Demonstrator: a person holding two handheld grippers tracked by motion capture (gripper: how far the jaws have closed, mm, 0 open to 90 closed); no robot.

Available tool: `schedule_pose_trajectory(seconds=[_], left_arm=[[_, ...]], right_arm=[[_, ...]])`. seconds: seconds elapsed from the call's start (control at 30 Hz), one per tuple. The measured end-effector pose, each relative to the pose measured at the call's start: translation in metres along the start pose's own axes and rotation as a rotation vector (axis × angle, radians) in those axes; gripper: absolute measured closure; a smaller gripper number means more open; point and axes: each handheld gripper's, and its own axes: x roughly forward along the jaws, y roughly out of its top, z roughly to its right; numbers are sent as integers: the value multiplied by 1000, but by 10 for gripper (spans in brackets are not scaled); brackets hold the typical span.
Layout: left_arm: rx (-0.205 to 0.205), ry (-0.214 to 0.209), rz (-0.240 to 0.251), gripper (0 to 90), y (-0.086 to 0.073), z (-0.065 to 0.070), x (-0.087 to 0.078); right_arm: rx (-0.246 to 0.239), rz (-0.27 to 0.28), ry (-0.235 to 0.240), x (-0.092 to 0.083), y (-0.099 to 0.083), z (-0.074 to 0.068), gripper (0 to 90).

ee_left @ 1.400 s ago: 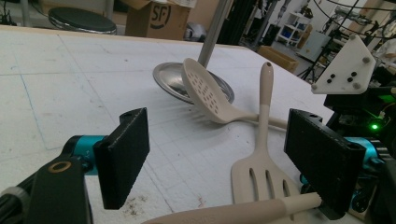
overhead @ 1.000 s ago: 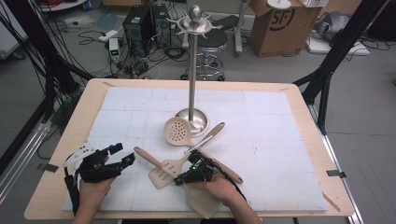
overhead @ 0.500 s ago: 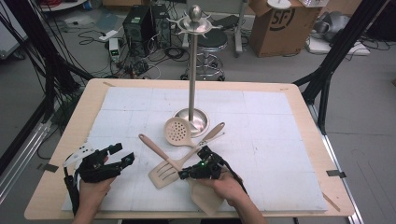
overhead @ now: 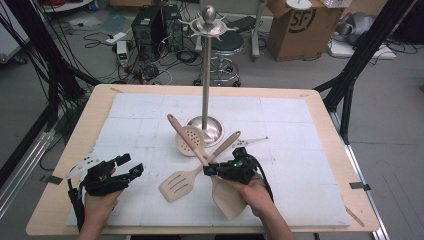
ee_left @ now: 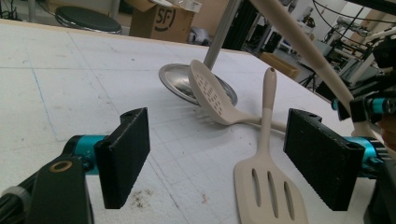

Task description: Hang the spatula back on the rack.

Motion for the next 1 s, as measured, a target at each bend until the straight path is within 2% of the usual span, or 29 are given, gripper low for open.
schedule_pose_trajectory(seconds=[0.2,0.37,0.5,0.83,1.0], left_arm=[[12,5,-8,233,0,1,1],[7,4,-6,233,0,0,1],[6,5,-7,233,0,-1,0],[4,5,3,233,0,0,0],[5,3,2,233,1,0,0]], right_arm=[[-1,92,-31,-21,10,0,787],[-29,195,-77,-37,16,1,787],[-58,284,-86,-46,19,-1,788],[-104,457,-105,-60,29,-8,787],[-87,524,-87,-65,34,-8,788]])
